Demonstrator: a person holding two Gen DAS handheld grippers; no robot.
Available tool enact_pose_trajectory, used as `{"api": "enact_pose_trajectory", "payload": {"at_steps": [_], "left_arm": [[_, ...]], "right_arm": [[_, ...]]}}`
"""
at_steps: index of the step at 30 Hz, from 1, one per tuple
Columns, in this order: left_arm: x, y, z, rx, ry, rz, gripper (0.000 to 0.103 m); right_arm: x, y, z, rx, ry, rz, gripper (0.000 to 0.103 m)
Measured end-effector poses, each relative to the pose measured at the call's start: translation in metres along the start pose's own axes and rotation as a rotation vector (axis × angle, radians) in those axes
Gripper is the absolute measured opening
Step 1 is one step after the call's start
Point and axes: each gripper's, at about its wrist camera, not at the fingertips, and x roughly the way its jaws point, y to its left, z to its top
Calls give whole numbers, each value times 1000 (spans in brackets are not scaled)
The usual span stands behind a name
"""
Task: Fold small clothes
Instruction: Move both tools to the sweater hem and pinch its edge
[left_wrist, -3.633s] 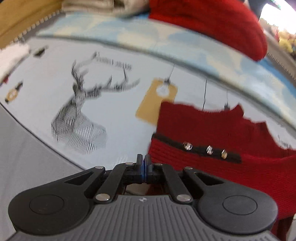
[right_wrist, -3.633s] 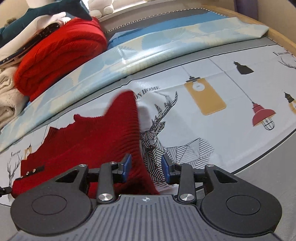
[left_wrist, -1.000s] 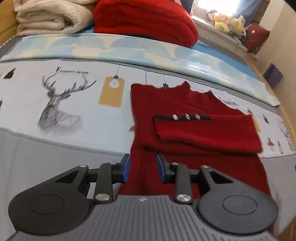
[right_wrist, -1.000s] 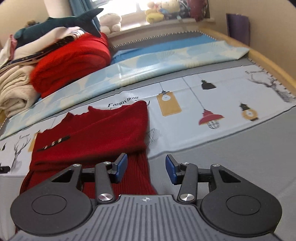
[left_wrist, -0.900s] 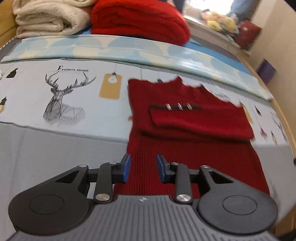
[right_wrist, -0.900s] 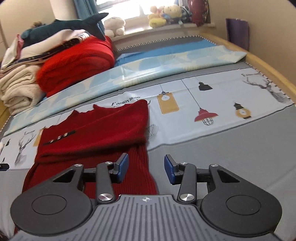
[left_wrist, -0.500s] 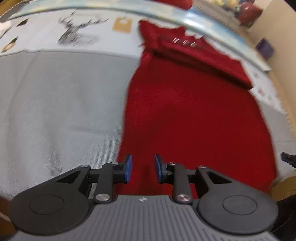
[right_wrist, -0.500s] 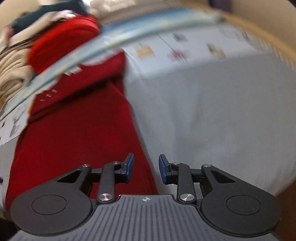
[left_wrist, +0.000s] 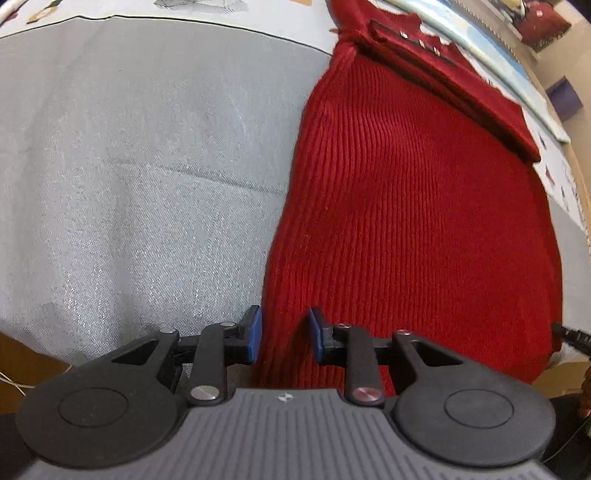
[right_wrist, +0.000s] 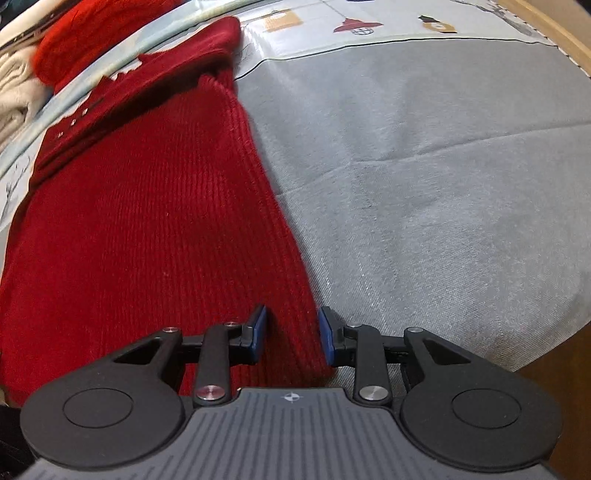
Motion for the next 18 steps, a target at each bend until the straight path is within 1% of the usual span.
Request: {"api": "enact_pose_trajectory", "payload": {"at_steps": [5,10,12,15,18], "left_arm": [[1,-4,-4,27,-5,29,30],[0,-13,-7,53,-19,57,31],[-2,-10,-10,62,-19,58,31],[-1,-9,-8,57,-14,54,31],[0,-9,-7,59,-13,56,31]], "right_arm": [[-3,7,-3,-23,-4,-14,17],[-7,12,-4,-53,-13,-40,17],[-6,15,-5,-61,-3,-38,20],[-2,22,-4,-96,6,-40,20],[-1,20,-3,-76,8,-41,22]]}}
